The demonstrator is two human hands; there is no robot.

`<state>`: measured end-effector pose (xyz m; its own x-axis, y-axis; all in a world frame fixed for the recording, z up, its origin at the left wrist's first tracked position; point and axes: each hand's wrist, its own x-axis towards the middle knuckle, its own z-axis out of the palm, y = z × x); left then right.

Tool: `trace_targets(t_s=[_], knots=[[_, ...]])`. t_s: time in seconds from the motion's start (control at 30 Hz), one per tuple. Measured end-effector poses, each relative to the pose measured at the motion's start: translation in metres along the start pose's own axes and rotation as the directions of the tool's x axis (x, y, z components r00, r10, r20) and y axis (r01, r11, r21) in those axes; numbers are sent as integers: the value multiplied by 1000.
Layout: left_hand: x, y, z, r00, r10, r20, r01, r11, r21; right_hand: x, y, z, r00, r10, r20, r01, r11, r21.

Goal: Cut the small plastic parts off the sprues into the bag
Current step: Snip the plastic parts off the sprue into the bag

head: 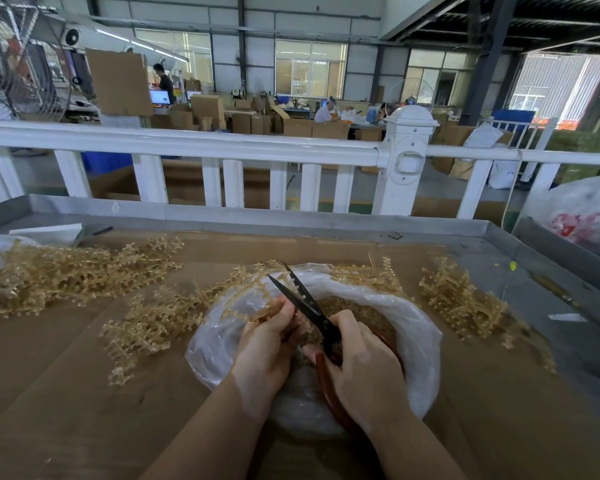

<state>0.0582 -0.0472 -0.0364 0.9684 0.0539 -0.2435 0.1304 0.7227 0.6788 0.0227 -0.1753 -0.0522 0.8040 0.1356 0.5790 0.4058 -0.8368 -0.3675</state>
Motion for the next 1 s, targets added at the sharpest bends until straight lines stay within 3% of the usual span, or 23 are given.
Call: trace_targets(t_s=[0.6,1.0], knots=[[4,0,-8,997,-40,71,42,998,-38,-2,0,1,999,-2,-48,3,1000,20],[3,1,-6,993,-56,106,56,998,-6,1,0,2,1000,-28,5,28,1000,-4]])
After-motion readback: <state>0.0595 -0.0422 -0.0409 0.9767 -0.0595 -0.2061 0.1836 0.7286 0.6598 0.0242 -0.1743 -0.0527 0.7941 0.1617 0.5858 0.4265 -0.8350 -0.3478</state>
